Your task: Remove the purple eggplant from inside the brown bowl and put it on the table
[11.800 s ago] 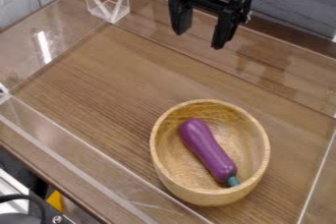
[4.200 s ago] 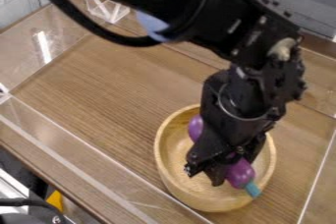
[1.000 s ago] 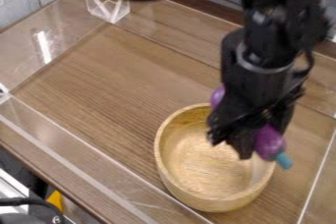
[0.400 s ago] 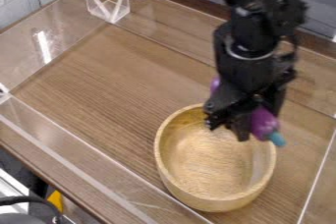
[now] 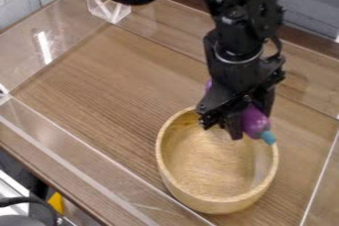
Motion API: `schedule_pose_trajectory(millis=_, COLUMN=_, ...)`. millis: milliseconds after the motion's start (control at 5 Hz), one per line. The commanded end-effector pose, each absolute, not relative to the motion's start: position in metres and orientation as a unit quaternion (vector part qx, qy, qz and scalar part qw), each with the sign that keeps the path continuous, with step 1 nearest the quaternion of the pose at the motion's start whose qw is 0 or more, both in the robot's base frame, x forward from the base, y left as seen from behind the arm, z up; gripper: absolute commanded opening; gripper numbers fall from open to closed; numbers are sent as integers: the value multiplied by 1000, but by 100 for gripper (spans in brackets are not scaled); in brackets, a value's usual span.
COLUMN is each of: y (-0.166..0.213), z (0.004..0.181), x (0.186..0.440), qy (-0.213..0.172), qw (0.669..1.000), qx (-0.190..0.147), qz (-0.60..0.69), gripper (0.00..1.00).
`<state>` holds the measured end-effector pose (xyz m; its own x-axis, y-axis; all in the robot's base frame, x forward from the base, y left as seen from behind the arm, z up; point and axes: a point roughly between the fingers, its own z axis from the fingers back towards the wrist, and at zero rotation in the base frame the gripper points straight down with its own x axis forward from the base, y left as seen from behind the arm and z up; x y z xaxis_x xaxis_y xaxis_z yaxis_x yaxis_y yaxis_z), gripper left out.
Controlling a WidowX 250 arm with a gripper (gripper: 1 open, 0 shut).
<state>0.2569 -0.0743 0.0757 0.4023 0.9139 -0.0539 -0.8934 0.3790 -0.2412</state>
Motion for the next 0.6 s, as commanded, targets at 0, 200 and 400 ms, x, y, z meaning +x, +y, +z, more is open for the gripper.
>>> schedule_pose_trajectory(millis=0, y=-80, z=83, x=263, qy=-56, qw=828, qx=-133, qz=542, gripper=0)
schedule_pose_trajectory(millis=200, y=-77, z=86, x=266, qy=-58, qw=827, qx=-136, qz=543, gripper=0)
schedule_pose_trajectory(millis=400, y=-75, z=89, x=269, qy=-61, qw=826, qx=-139, qz=543, gripper=0)
